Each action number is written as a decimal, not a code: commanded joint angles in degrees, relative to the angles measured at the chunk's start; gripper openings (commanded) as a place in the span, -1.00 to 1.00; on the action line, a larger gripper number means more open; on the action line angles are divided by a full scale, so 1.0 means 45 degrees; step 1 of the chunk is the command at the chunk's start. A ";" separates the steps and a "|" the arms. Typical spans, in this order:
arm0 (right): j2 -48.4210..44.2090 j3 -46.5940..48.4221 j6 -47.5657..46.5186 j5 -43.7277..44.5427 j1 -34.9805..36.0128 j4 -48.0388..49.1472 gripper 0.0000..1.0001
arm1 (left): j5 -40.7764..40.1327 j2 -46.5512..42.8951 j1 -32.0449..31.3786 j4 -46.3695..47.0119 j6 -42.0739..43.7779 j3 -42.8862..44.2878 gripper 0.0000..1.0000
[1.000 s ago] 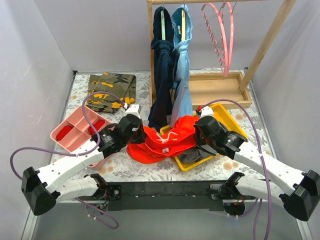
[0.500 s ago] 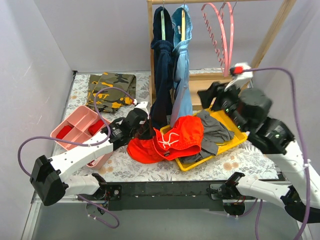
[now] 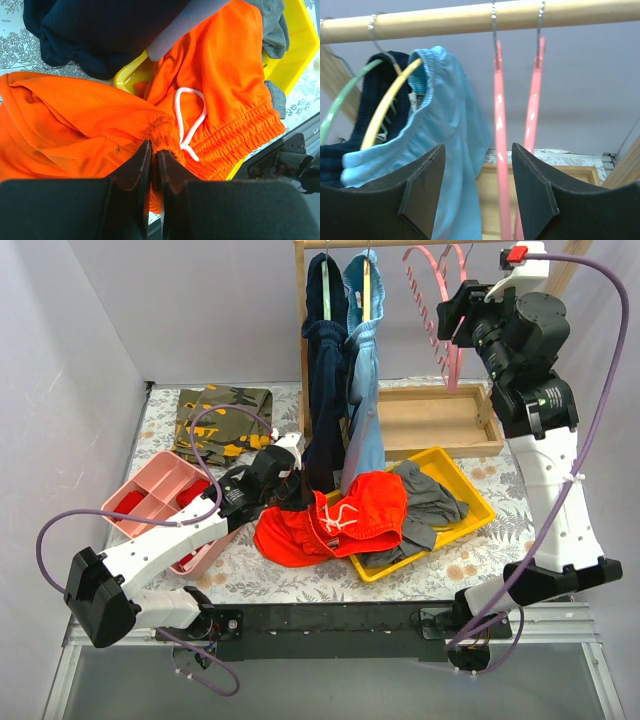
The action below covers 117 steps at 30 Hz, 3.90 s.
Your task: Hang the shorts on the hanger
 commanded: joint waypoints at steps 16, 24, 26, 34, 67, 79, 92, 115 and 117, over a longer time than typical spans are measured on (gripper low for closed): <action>0.1234 0.1028 0.1447 -0.4159 -0.2119 0.1768 0.15 | 0.1117 0.0227 0.0325 0.0356 0.0411 0.0139 -0.84; 0.2232 0.1675 0.1173 -0.4180 -0.2158 0.1338 0.14 | 0.1176 0.0208 0.0344 0.0278 0.0431 0.0060 -0.83; 0.2506 0.1831 0.1076 -0.4102 -0.2178 0.1103 0.15 | 0.1176 0.0130 0.0344 0.0239 0.0431 0.0080 -0.83; 0.2702 0.1754 0.0705 -0.3576 -0.2159 0.0479 0.16 | 0.1254 0.0032 0.0364 0.0258 0.0392 -0.0037 -0.83; 0.1549 -0.0181 -0.0818 0.1363 -0.2080 -0.0576 -0.97 | 0.1489 0.0501 0.0344 0.0454 0.0333 0.0099 -0.81; 0.1257 0.0094 -0.1308 0.0688 -0.2256 -0.0265 -0.97 | 0.1352 0.0403 0.0403 0.0434 0.0372 0.0002 -0.81; 0.0594 0.0251 -0.1522 -0.1698 -0.2237 0.0086 -0.97 | 0.1313 0.0208 0.0637 0.0395 0.0392 -0.0077 -0.81; -0.0833 -0.1683 -0.1250 -0.2108 -0.2217 0.2236 -0.97 | 0.1255 0.0012 0.0930 0.0434 0.0392 -0.0253 -0.82; -0.1009 -0.1761 -0.1132 -0.2109 -0.2198 0.2041 -0.97 | 0.1235 0.0012 0.0950 0.0415 0.0372 -0.0272 -0.82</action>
